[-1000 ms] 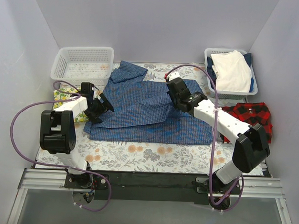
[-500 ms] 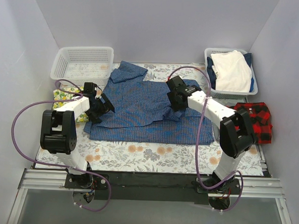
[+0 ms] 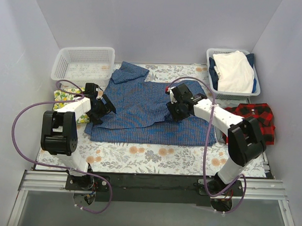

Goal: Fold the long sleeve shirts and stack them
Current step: Fold the shirt

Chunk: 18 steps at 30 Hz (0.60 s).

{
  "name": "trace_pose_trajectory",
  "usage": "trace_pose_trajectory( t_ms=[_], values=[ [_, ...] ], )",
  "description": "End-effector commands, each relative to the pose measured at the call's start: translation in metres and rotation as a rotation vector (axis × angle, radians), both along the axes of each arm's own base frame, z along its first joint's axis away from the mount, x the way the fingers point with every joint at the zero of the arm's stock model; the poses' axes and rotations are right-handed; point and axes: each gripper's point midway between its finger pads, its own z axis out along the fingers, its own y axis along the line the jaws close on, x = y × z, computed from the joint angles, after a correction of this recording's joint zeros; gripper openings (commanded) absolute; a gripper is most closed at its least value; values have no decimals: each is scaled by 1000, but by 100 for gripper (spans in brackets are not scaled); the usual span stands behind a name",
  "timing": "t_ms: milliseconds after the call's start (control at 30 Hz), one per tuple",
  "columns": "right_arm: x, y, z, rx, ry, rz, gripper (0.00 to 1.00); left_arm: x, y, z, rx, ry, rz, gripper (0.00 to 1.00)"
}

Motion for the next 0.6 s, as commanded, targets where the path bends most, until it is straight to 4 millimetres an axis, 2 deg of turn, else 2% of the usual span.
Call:
trace_pose_trajectory(
  t_ms=[0, 267, 467, 567],
  values=[
    [12, 18, 2, 86, -46, 27, 48, -7, 9, -26, 64, 53, -7, 88],
    [21, 15, -29, 28, -34, 21, 49, -7, 10, -24, 67, 50, -7, 88],
    [29, 5, -39, -27, -53, -22, 50, -7, 10, -25, 67, 53, -6, 88],
    [30, 2, -38, -39, -56, -32, 41, -7, 10, -26, 66, 56, -7, 88]
  ],
)
